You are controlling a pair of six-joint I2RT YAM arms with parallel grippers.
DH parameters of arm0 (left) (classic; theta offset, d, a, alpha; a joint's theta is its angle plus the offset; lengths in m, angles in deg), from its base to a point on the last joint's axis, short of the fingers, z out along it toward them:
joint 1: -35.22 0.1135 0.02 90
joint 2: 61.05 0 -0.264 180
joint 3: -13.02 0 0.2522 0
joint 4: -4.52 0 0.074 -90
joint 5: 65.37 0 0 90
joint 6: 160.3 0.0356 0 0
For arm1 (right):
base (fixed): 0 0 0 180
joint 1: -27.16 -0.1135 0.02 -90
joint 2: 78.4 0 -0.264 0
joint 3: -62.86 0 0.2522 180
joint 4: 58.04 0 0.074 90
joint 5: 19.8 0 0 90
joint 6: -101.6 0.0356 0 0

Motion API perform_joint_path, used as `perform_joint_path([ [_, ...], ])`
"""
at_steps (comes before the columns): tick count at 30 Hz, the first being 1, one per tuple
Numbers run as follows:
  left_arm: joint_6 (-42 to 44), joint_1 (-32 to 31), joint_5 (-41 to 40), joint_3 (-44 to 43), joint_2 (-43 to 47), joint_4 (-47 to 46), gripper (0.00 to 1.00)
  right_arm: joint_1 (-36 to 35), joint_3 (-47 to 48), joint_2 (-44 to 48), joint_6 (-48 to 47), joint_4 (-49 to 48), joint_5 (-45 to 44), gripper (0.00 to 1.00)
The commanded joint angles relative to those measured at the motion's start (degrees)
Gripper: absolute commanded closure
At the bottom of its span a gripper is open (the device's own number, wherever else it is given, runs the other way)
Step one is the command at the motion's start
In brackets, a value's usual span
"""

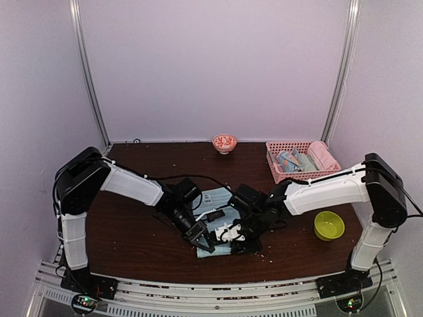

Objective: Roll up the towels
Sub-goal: Roll the towel at the center of the board.

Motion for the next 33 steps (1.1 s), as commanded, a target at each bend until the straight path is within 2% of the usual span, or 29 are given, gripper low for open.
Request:
perform_joint_path([
  [1,1.27,0.52,0.47,-1.13,0.15,3.68,1.00,5.39,6.06,-6.52,-0.24,13.65,10.15,0.98],
  [5,1.46,0.84,-1.12,-2.72,-1.51,3.62,1.00,9.61,12.81,-15.42,-3.32,22.60,16.03,0.98],
  [12,-2.38,4.55,-7.33,0.37,1.51,-0.21,0.99,14.72,19.63,-25.48,-4.14,28.31,20.23,0.99],
  [17,-4.10,5.16,-16.16,4.20,8.43,-2.88,0.83,15.47,23.90,-29.44,-2.65,30.62,19.81,0.99],
  [21,-2.51,5.11,-31.25,4.97,16.59,-2.46,0.71,15.64,27.95,-33.77,-1.88,34.15,18.94,0.99],
  [23,1.99,2.53,-41.67,5.69,21.92,-3.59,0.66,15.67,28.73,-35.18,-0.53,33.95,18.22,0.99],
  [25,8.91,-4.27,-55.47,6.67,28.12,-5.45,0.63,15.67,29.23,-36.25,0.73,33.47,17.29,0.99],
  [27,17.26,-11.05,-63.35,7.73,30.64,-7.22,0.59,15.71,29.89,-37.26,1.76,33.19,16.57,0.99],
  [29,22.23,-15.50,-64.58,7.70,30.21,-7.31,0.57,15.76,30.23,-38.11,2.59,33.05,16.30,0.99],
  [33,26.96,-19.11,-63.46,4.21,24.06,-1.93,0.56,15.74,30.63,-39.00,2.89,33.21,16.99,0.99],
])
